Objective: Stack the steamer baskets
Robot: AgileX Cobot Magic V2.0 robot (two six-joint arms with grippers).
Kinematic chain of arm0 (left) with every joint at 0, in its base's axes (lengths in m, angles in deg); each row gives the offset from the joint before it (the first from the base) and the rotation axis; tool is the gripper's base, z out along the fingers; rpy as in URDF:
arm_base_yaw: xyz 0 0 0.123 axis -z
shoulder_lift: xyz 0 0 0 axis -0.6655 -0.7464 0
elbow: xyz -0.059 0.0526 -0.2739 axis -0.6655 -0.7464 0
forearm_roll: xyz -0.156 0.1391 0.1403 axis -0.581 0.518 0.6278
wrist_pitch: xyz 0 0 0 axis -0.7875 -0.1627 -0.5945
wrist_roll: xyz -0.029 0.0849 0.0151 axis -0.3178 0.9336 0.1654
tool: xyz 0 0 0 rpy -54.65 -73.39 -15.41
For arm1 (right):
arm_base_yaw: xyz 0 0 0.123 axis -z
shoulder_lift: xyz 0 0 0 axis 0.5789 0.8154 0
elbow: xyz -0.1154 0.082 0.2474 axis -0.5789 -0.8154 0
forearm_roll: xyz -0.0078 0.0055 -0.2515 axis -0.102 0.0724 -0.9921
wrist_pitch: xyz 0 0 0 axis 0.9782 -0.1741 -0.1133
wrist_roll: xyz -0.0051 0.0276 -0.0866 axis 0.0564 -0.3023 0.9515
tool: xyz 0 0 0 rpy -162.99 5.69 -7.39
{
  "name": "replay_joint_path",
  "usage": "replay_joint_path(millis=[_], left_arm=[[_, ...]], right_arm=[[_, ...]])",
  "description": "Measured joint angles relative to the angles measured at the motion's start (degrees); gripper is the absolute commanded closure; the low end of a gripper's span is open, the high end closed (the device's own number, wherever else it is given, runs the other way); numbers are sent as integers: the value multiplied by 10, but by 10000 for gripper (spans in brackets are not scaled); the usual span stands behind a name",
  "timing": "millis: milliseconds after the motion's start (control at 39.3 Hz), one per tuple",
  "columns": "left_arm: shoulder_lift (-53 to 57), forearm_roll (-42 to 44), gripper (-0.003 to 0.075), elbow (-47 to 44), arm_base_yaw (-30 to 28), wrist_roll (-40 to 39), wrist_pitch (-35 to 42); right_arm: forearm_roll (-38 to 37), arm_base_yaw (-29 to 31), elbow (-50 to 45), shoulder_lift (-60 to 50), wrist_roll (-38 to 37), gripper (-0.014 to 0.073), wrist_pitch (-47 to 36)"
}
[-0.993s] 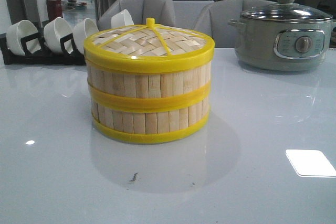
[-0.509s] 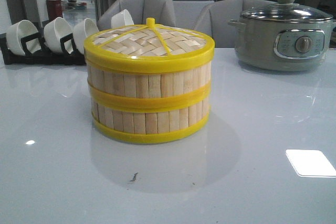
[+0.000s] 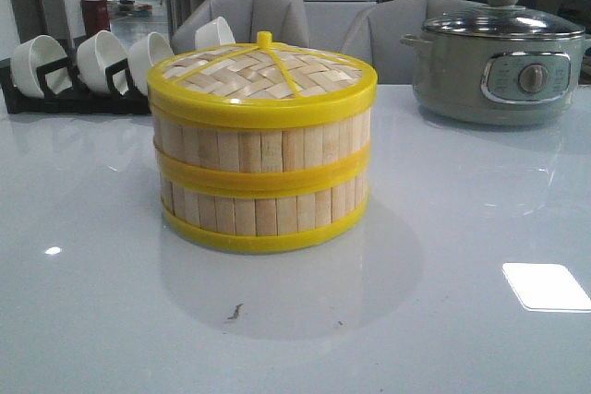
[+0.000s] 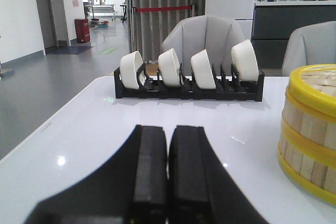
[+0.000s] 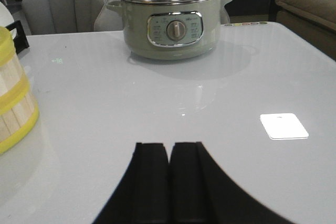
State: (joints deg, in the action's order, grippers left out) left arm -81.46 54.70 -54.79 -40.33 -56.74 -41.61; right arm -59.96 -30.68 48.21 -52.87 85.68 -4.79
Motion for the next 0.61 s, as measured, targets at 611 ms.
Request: replay_joint_path(millis=[611], left_arm=[[0,1,636,0,0,0,0]], right_arm=[[1,-29,-2,-2,0,545,0]])
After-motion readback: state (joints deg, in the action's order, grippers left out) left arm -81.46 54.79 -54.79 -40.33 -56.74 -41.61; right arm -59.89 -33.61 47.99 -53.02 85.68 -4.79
